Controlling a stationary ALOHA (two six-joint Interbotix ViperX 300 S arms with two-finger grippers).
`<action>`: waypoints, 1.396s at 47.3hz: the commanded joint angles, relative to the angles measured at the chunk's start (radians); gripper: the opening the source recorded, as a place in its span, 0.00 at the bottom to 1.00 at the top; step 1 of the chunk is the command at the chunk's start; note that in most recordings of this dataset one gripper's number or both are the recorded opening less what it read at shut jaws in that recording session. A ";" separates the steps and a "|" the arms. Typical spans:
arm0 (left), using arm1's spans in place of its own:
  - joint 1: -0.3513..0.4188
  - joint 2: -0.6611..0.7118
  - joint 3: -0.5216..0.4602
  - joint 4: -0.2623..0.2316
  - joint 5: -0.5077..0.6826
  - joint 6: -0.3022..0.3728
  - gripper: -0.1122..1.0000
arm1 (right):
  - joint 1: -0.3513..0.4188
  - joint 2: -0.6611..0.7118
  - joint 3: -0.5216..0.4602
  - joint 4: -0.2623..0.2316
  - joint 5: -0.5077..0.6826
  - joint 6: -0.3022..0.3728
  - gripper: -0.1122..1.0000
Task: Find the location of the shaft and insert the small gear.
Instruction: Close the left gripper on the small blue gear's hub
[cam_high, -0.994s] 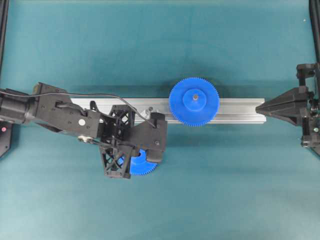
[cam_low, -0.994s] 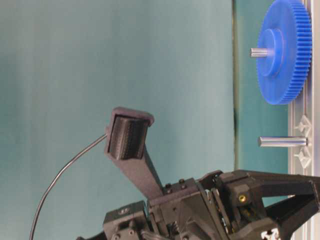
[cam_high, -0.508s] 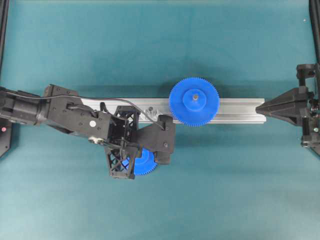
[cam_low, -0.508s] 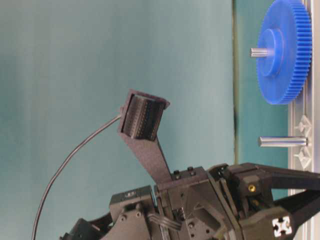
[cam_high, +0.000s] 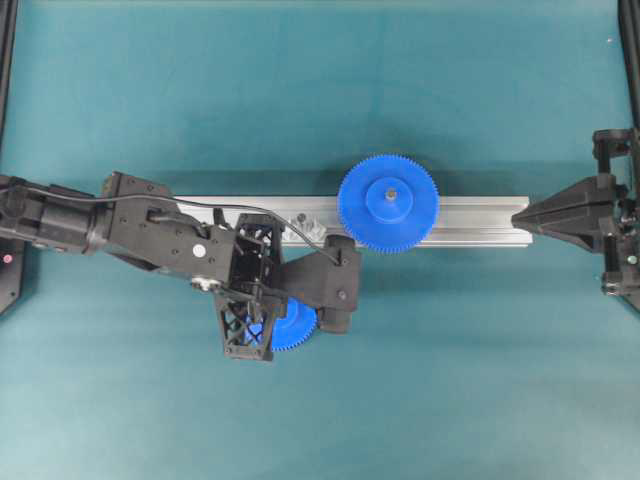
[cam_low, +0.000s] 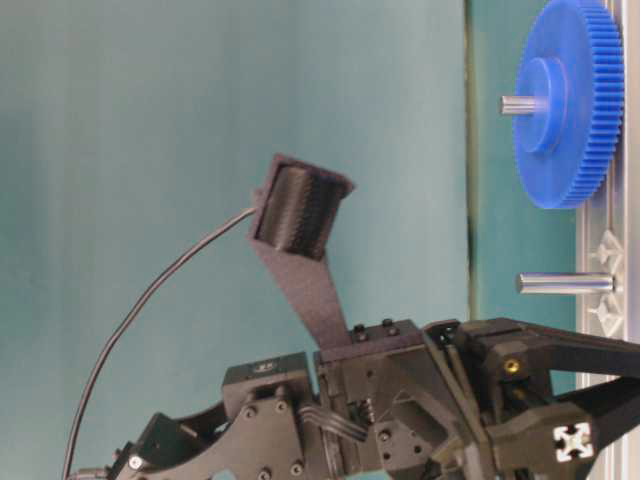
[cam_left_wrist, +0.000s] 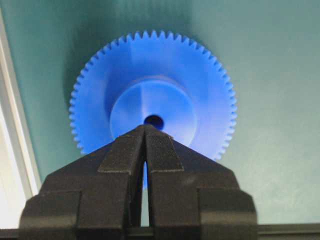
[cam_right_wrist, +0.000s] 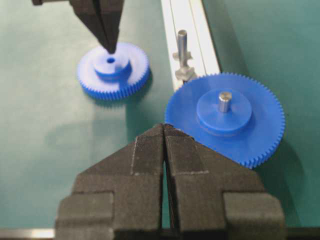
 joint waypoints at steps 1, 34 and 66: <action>-0.008 -0.015 -0.028 0.002 0.003 0.003 0.09 | -0.003 0.005 -0.011 -0.002 -0.006 0.009 0.08; -0.008 -0.005 -0.043 0.002 0.037 0.002 0.20 | -0.003 0.005 -0.011 -0.002 -0.006 0.009 0.08; -0.008 0.015 -0.044 0.002 0.005 -0.018 0.93 | -0.003 0.005 -0.008 -0.002 -0.006 0.009 0.08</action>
